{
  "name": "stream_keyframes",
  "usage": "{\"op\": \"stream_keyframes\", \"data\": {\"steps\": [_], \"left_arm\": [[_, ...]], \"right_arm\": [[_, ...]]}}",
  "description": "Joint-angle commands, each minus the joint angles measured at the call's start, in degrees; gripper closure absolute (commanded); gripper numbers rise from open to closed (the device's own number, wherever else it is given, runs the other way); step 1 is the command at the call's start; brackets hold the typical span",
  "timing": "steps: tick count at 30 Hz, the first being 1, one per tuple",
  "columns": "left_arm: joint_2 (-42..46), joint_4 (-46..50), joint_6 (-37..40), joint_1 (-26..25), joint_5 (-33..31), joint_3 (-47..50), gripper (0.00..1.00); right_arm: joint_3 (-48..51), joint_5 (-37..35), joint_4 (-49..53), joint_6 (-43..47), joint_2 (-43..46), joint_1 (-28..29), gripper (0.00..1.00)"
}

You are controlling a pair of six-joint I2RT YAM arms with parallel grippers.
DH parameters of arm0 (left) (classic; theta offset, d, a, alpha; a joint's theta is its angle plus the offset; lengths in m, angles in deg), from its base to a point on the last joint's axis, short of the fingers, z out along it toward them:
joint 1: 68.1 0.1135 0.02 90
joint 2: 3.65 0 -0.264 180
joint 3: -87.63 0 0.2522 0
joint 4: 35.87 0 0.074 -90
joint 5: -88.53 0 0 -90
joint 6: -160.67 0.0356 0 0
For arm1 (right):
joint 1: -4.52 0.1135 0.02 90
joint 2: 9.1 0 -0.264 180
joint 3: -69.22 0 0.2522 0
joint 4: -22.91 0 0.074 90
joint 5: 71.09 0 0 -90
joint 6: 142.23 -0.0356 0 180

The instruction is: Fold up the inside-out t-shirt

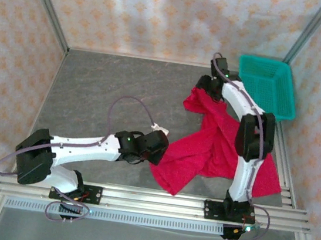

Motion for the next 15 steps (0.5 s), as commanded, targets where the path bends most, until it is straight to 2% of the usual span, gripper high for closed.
{"op": "stream_keyframes", "data": {"steps": [1, 9, 12, 14, 15], "left_arm": [[0.9, -2.9, -3.3, 0.1, -2.6, 1.8, 1.00], [3.5, -2.0, -4.4, 0.9, -4.2, 4.3, 1.00], [5.9, -0.5, -4.4, 1.5, -5.4, 5.1, 1.00], [7.8, 0.4, -4.4, 2.3, -6.3, 5.6, 1.00], [8.9, 1.0, -4.3, 2.9, -6.7, 5.7, 1.00]], "right_arm": [[-6.5, -4.5, 1.6, 4.7, -4.9, 2.6, 0.24], [-22.3, -11.8, 9.5, 8.4, -18.4, 5.1, 0.22], [-26.6, -11.0, 11.7, 8.0, -21.7, 5.1, 0.26], [-28.6, -9.8, 12.3, 8.2, -22.6, 5.1, 0.42], [-29.5, -9.5, 12.6, 8.1, -22.8, 5.1, 0.58]]}}
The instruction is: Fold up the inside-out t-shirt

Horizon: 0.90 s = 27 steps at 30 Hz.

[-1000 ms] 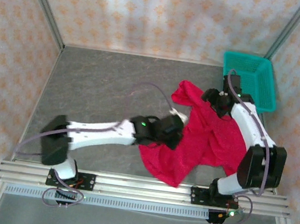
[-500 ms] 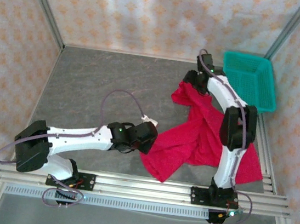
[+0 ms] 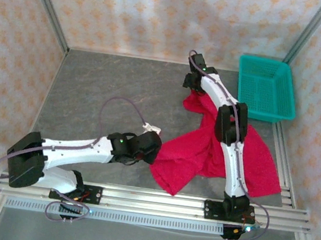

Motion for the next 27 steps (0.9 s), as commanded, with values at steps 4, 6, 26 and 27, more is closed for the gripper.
{"op": "stream_keyframes", "data": {"steps": [4, 6, 26, 27], "left_arm": [[7.3, 8.2, 0.3, 4.7, -6.8, -0.5, 1.00], [10.1, 12.7, 2.1, 7.2, -9.1, -2.8, 1.00], [26.6, 23.8, 32.8, 31.2, -29.9, -50.9, 1.00], [26.7, 23.2, 33.7, 31.1, -29.6, -53.3, 1.00]], "right_arm": [[-9.7, -3.2, 9.2, 1.4, 0.4, -0.2, 1.00], [-12.1, -4.7, 11.2, 1.9, 3.6, -0.1, 1.00], [14.0, -7.3, -6.2, -4.4, 72.1, -0.2, 1.00], [14.4, -7.1, -6.3, -4.7, 75.1, -0.1, 1.00]]}}
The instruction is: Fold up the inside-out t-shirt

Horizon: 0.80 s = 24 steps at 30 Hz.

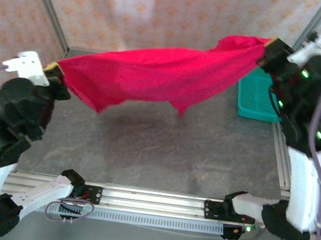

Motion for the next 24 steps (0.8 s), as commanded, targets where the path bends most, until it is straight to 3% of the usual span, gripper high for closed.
{"op": "stream_keyframes", "data": {"steps": [1, 9, 14, 18, 24], "left_arm": [[0.2, -0.3, 7.2, 0.4, -3.6, -8.0, 1.00], [-3.1, -1.3, 10.5, 0.4, 3.7, -19.1, 1.00], [-9.1, -2.0, 13.8, 0.5, 1.7, -20.4, 1.00], [-15.9, -5.9, 17.7, 1.1, -0.9, -17.7, 1.00], [-29.0, -10.0, 10.3, 16.0, 12.5, -8.3, 1.00]], "right_arm": [[2.8, -0.7, -2.5, -1.9, 4.8, -0.1, 1.00], [0.9, 5.2, -2.5, -4.5, 9.9, -0.1, 1.00], [-1.5, 4.1, -2.5, -2.9, 6.4, -0.1, 1.00], [-2.3, 0.8, -2.6, 0.4, -1.7, -0.1, 1.00], [3.2, -1.8, -7.6, 4.0, -15.9, -0.1, 1.00]]}}
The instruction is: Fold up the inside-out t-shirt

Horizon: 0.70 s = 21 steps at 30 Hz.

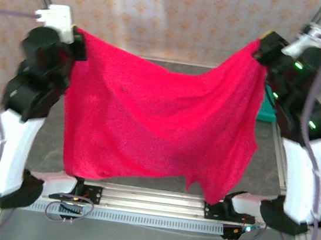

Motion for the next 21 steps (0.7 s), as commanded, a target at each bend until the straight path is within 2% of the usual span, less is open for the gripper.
{"op": "stream_keyframes", "data": {"steps": [1, 6, 9, 10, 11, 12, 13, 16, 19, 21], "left_arm": [[-7.3, -4.5, -3.6, 6.2, 7.8, 6.3, 1.00], [-24.2, -8.2, -7.7, 10.6, 11.6, 9.6, 1.00], [-37.0, -5.6, -10.5, 12.5, 13.3, 4.3, 1.00], [-41.9, -2.2, -12.0, 13.3, 14.6, 0.2, 0.97], [-45.0, 0.5, -13.4, 13.9, 15.0, -3.1, 0.87], [-47.3, 3.2, -14.7, 14.4, 15.8, -5.9, 0.60], [-48.4, 4.7, -15.5, 14.5, 16.2, -7.3, 0.42], [-45.8, 5.6, -18.5, 14.6, 15.7, -5.3, 0.17], [-38.7, 4.2, -21.2, 14.4, 16.2, 2.0, 0.12], [-31.6, 1.5, -22.8, 13.8, 19.4, 10.6, 0.12]], "right_arm": [[6.0, -3.5, -4.5, 3.8, -9.0, -0.1, 1.00], [16.8, -5.0, -15.1, 4.3, -22.8, -0.9, 1.00], [15.3, -4.7, -18.4, 2.9, -35.2, -2.5, 1.00], [11.4, -3.7, -16.0, 2.1, -39.6, -3.3, 0.86], [7.5, -2.3, -12.9, 2.0, -42.9, -3.7, 0.69], [2.8, -1.0, -8.7, 1.8, -45.8, -3.9, 0.53], [-1.0, 0.0, -4.9, 1.6, -47.7, -3.8, 0.43], [-2.1, 2.7, -2.1, 1.6, -47.2, -3.3, 0.30], [2.8, 5.1, -1.9, 0.6, -42.6, -2.7, 0.26], [7.3, 6.5, -0.4, -0.1, -38.7, -2.0, 0.24]]}}
